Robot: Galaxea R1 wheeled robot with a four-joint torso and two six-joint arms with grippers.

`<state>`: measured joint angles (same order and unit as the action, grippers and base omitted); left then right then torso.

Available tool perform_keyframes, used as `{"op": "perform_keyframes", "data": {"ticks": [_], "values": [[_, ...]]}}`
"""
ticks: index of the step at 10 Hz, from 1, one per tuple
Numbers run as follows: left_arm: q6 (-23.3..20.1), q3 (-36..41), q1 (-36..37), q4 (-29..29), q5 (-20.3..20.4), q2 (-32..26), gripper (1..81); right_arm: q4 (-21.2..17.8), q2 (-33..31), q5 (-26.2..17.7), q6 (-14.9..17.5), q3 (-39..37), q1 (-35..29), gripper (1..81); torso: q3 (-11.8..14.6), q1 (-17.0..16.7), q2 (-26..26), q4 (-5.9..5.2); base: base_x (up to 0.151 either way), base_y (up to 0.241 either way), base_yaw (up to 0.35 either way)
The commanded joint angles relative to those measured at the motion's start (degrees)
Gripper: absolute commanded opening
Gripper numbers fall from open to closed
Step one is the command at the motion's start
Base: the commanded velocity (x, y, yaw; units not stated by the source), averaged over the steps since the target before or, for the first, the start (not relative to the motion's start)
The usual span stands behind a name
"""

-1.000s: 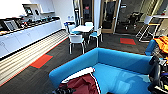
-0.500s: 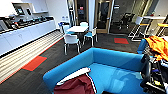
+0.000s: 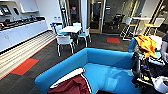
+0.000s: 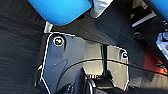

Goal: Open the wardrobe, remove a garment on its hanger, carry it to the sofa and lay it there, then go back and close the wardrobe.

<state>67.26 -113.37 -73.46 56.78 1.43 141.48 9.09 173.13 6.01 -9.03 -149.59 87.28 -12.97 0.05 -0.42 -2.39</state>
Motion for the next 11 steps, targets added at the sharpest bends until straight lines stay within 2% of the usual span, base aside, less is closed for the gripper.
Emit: {"op": "perform_keyframes", "data": {"ticks": [1,4,5,11], "values": [[-2.21,-17.12,-4.89,4.21,5.17,9.6,81.1,0.49,0.4,-3.29,0.24,0.1,-0.48,81.1,2.38,0.0,0.0,0.0,0.0,0.0,0.0],[-2.57,-26.46,-6.56,5.7,5.17,15.94,81.1,0.49,0.75,-3.37,0.34,-0.08,-0.48,81.1,6.25,0.0,-0.02,0.0,0.0,0.0,0.0],[-2.57,-27.6,-6.66,6.06,5.08,16.81,81.1,0.49,0.84,-3.37,0.42,-0.16,-0.4,81.1,5.24,-0.05,-0.05,0.0,0.0,0.0,0.0],[-2.66,-29.8,-7.18,6.23,5.17,19.19,81.1,0.49,3.3,-3.37,0.42,-3.85,-0.31,81.1,5.79,-0.05,-0.15,0.0,0.0,0.0,0.0]]}}
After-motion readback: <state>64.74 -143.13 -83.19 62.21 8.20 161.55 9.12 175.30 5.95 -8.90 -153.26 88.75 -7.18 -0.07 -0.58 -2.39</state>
